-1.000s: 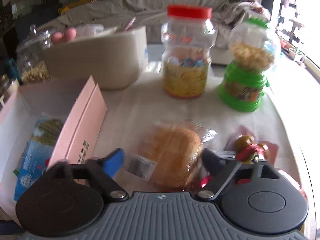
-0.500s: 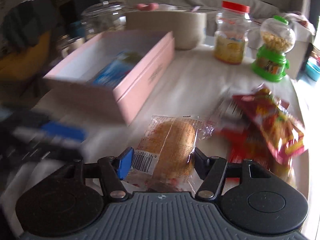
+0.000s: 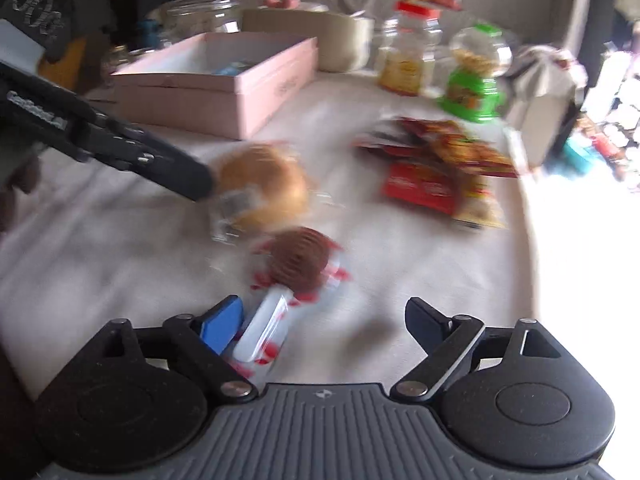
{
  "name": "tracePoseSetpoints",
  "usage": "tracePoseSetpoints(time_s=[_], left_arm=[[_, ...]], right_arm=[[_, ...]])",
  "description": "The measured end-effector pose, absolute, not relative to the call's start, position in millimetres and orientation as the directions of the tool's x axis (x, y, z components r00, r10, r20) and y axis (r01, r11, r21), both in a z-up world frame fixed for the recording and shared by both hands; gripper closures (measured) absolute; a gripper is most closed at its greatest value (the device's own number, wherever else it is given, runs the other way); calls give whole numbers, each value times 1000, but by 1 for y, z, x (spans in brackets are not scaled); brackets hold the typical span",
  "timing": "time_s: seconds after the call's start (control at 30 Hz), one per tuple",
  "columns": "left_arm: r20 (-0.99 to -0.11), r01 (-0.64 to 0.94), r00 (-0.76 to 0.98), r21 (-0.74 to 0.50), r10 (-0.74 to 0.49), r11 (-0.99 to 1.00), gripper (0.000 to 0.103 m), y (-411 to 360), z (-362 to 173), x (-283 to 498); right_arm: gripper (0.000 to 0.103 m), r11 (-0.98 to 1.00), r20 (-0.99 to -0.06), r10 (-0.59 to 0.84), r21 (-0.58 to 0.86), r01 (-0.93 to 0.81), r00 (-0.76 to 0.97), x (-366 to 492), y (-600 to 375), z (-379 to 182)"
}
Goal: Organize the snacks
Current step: 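Grasp the wrapped bread bun with the left gripper while the right gripper grasps the swirl lollipop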
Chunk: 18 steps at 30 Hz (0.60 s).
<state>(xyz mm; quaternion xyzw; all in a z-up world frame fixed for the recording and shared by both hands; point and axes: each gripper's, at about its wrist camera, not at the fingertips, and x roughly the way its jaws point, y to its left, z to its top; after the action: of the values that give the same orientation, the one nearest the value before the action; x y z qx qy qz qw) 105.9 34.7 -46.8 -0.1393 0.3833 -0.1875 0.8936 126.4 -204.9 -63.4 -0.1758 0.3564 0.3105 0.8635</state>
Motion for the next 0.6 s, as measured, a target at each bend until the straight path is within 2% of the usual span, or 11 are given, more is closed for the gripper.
tracePoseSetpoints(time_s=[0.13, 0.27, 0.33, 0.4, 0.5, 0.6], left_arm=[[-658, 187, 635, -379, -406, 906, 44, 31, -48, 103], [-665, 119, 642, -403, -380, 907, 44, 39, -51, 96], [-659, 79, 655, -427, -369, 901, 44, 46, -53, 92], [-653, 38, 668, -450, -357, 892, 44, 55, -54, 88], [-650, -22, 682, -477, -335, 879, 44, 68, -55, 84], [-645, -68, 698, -494, -313, 867, 44, 81, -54, 79]], right_arm=[[14, 818, -666, 302, -186, -544, 682, 127, -217, -59], [17, 847, -607, 428, 10, -532, 669, 139, -233, -42], [26, 866, -573, 423, 29, -498, 702, 150, -229, -38], [40, 890, -566, 378, 3, -456, 733, 165, -216, -40], [45, 888, -593, 372, 4, -460, 714, 185, -197, -47], [46, 847, -629, 440, 53, -529, 642, 181, -186, -53]])
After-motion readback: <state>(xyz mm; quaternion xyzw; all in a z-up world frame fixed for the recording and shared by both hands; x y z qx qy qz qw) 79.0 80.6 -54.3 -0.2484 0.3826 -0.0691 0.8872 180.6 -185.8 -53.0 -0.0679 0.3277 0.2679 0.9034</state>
